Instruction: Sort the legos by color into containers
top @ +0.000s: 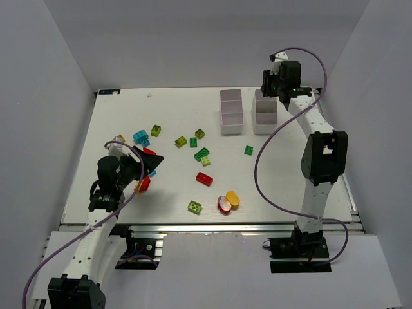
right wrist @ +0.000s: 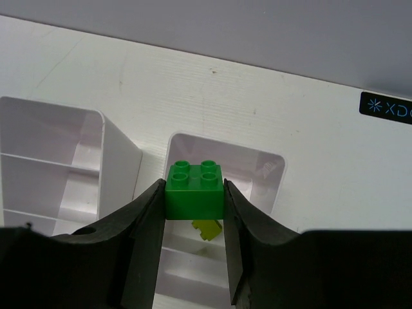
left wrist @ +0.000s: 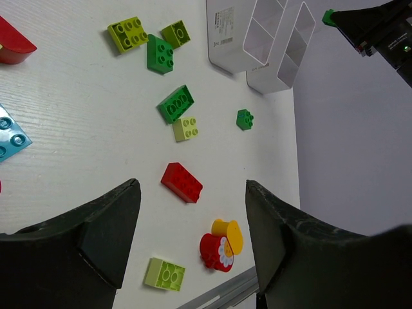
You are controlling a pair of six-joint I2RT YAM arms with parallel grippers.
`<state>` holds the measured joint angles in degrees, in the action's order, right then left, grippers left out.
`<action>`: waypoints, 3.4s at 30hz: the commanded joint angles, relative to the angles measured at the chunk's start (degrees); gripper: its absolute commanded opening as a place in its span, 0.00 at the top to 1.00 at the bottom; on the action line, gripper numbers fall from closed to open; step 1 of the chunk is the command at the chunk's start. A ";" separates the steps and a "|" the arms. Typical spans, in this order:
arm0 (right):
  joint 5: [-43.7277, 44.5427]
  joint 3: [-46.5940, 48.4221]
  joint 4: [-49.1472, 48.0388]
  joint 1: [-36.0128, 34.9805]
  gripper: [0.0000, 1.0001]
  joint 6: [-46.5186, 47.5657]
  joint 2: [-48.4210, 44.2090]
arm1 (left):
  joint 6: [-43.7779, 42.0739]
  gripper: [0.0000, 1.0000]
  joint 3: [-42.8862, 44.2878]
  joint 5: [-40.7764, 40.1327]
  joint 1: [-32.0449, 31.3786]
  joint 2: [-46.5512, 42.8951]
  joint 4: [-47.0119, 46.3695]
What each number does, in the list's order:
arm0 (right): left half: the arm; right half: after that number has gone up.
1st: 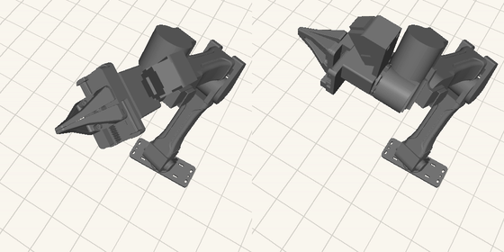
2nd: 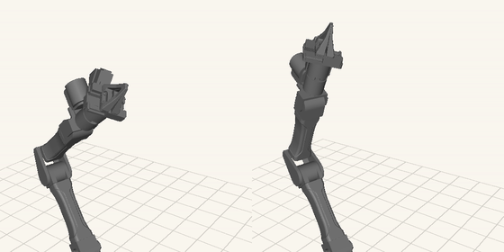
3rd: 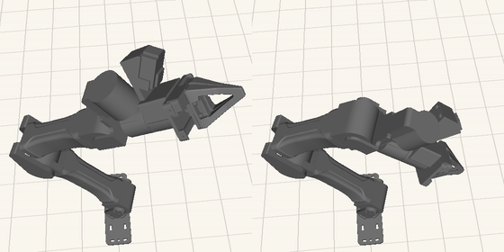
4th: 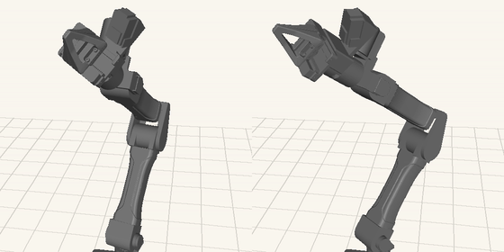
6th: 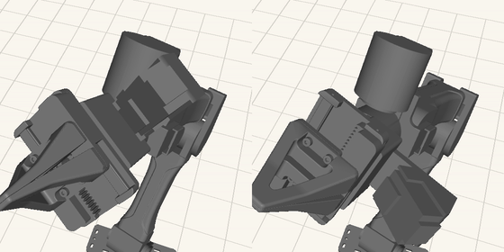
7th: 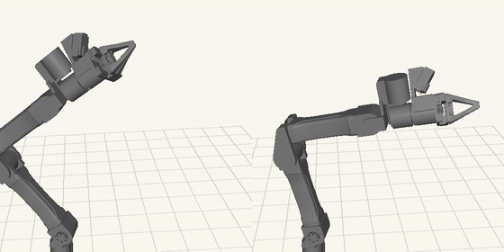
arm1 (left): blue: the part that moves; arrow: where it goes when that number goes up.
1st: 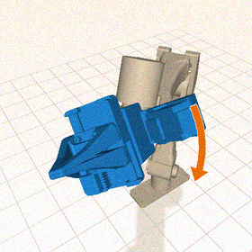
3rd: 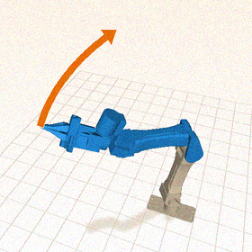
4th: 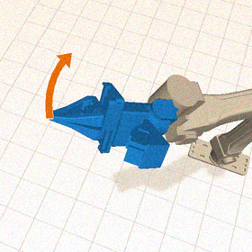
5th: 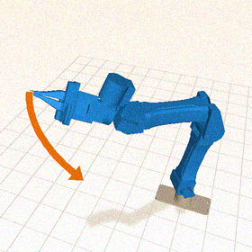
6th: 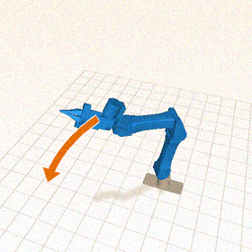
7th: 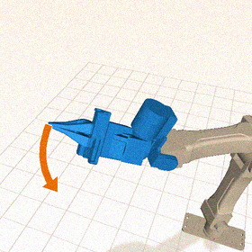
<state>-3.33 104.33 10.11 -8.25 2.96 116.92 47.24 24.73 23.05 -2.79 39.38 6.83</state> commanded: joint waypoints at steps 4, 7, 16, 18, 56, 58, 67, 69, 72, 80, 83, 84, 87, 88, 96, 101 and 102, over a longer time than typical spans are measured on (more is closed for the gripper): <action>2.45 4.56 -5.01 0.08 1.00 -0.85 2.96 | -0.05 0.24 -0.03 -0.28 0.15 1.14 -0.68; 2.98 4.74 -5.45 -0.01 0.93 -0.85 4.01 | -0.05 0.24 0.14 -0.37 0.15 1.41 -0.59; 3.16 4.04 -5.54 0.25 0.30 0.29 4.98 | 0.30 0.24 1.20 -0.20 0.15 2.37 -1.03; 2.46 3.77 -5.01 0.69 0.28 -0.06 3.41 | 0.57 0.24 1.28 0.15 0.15 3.07 -1.82; -4.93 -39.65 8.61 -15.57 0.18 23.82 -27.02 | -1.19 0.24 -0.47 -0.81 0.15 -3.78 2.57; -5.71 -38.69 9.31 -15.66 0.15 27.43 -24.65 | -1.10 0.24 -0.47 -0.72 0.24 -3.78 2.75; -10.56 -29.90 14.50 -14.51 0.19 39.31 -14.37 | -1.28 0.24 -0.21 -1.25 0.24 -3.17 3.63; -10.47 -28.58 14.50 -14.25 0.20 39.84 -12.43 | -1.36 0.24 -0.21 -1.34 0.15 -2.99 3.72; -10.99 -26.73 16.25 -13.46 0.22 41.16 -10.15 | -1.45 0.24 -0.21 -1.34 0.15 -2.81 3.81; -10.99 -26.73 17.22 -11.44 0.25 43.35 -7.59 | -1.45 0.24 -0.21 -1.25 0.15 -1.50 3.10; -10.99 -26.73 17.23 -11.17 0.26 43.97 -6.71 | -1.36 0.24 -0.12 -0.90 0.15 -0.71 2.57; -10.99 -26.64 17.31 -11.09 0.28 44.06 -6.36 | -1.36 0.24 0.05 -0.81 0.15 -0.53 2.57; -11.70 -26.29 17.57 -10.91 0.34 44.50 -5.92 | -1.36 0.24 0.40 -0.90 0.15 -0.18 2.40; -12.13 -26.29 18.10 -10.91 0.39 44.59 -5.74 | -1.45 0.24 0.49 -0.90 0.24 -0.26 2.49; -17.14 -27.08 19.77 -10.21 0.77 47.57 -10.99 | -1.45 0.24 0.32 -1.16 0.15 -0.79 3.01; -23.73 -24.80 17.07 -9.50 0.90 43.11 -18.30 | -1.01 0.24 -0.12 -0.99 0.15 -0.53 2.22; -24.09 -24.10 15.74 -8.89 0.95 41.00 -19.53 | -0.93 0.24 -0.21 -0.90 0.15 -0.44 2.05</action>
<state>-21.69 75.79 29.50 -18.24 47.90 104.31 46.54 24.67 22.04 -2.79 39.27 10.24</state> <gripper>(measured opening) 0.407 0.761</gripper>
